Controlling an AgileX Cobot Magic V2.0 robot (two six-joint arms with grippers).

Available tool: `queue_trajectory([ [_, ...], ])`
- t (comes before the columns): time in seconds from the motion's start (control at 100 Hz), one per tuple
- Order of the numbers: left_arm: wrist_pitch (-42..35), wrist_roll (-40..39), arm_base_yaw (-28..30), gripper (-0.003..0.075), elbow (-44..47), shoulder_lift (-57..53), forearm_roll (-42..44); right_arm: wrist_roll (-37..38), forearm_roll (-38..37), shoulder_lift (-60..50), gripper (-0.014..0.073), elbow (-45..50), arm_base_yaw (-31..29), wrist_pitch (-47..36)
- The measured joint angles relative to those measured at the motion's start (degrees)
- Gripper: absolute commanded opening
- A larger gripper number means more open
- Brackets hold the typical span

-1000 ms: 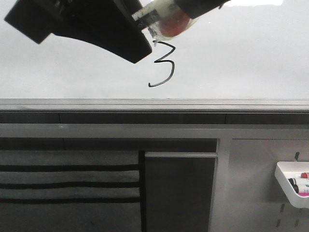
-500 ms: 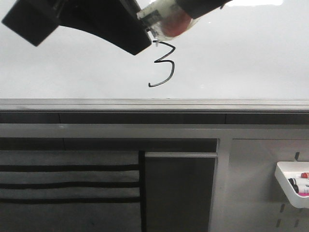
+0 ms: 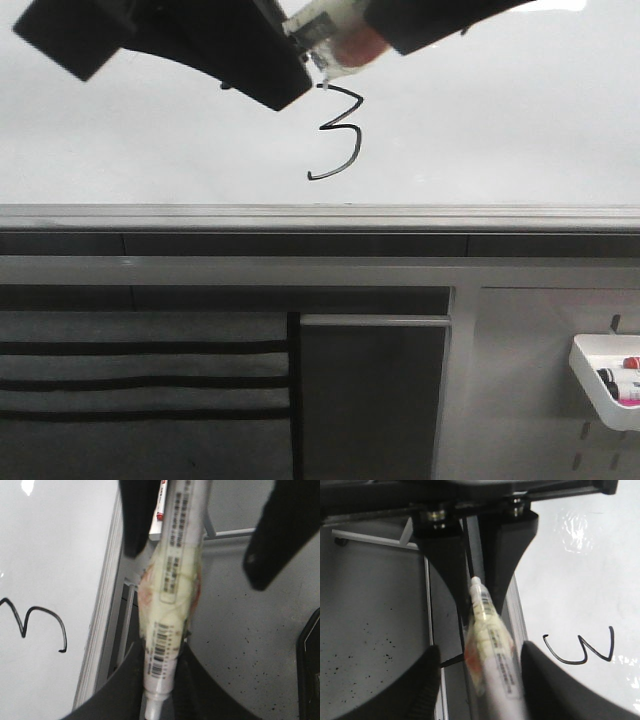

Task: Write number 3 on whiteboard

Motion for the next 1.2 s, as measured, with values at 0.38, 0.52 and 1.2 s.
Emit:
queue_trajectory([
  [0.38, -8.9, -22.9, 23.8, -0.0018, 4.3, 0.1, -1.7, 10.4, -0.1, -12.8, 0.0404, 0.0, -11.0, -0.5],
  [0.52, -17.1, -26.5, 30.8, -0.0018, 8.5, 0.8, -9.2, 11.7, -0.1, -13.9, 0.0404, 0.0, -11.5, 1.6],
  [1.2, -26.3, -27.1, 32.9, 0.0074, 10.2, 8.0, -16.4, 12.8, -0.1, -13.9, 0.0404, 0.0, -11.6, 6.4],
])
